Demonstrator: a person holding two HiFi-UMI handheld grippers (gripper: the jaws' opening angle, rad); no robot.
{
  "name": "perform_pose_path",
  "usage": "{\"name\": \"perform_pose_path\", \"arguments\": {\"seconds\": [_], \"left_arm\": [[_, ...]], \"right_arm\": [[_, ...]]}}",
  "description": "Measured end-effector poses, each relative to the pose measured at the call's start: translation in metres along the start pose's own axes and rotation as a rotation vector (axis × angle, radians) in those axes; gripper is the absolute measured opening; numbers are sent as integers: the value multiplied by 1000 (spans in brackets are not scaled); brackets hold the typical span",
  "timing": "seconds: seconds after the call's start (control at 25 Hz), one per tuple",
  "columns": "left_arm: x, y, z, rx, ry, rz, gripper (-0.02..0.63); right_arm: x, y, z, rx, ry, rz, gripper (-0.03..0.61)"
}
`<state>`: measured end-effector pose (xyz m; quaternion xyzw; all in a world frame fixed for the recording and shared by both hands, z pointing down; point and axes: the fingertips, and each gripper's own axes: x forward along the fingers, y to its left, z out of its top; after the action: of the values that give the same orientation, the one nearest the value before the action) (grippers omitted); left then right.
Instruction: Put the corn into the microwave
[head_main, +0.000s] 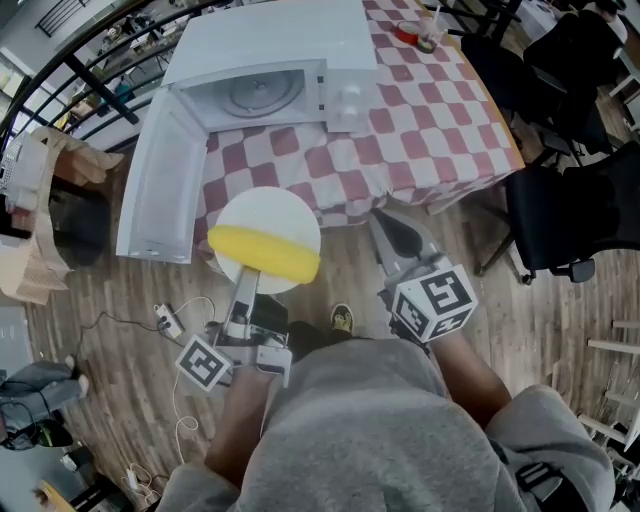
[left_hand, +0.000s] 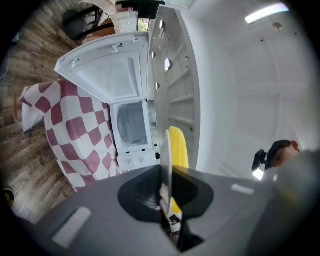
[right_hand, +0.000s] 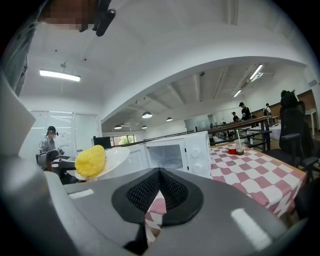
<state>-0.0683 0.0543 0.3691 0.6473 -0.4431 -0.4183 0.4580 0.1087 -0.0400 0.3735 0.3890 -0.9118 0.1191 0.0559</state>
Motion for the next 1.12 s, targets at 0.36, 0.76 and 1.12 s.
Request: {"name": "perform_pose_path", "arguments": {"seconds": [0.36, 0.76, 1.12], "left_arm": [[19, 7, 10, -5, 0, 6, 31], [66, 33, 58, -13, 17, 4, 31], [119, 52, 106, -29, 33, 13, 31]], "right_arm": [[20, -7, -1, -4, 16, 11, 0], [87, -18, 7, -19, 35, -8, 0], [157, -23, 23, -15, 48, -8, 0]]}}
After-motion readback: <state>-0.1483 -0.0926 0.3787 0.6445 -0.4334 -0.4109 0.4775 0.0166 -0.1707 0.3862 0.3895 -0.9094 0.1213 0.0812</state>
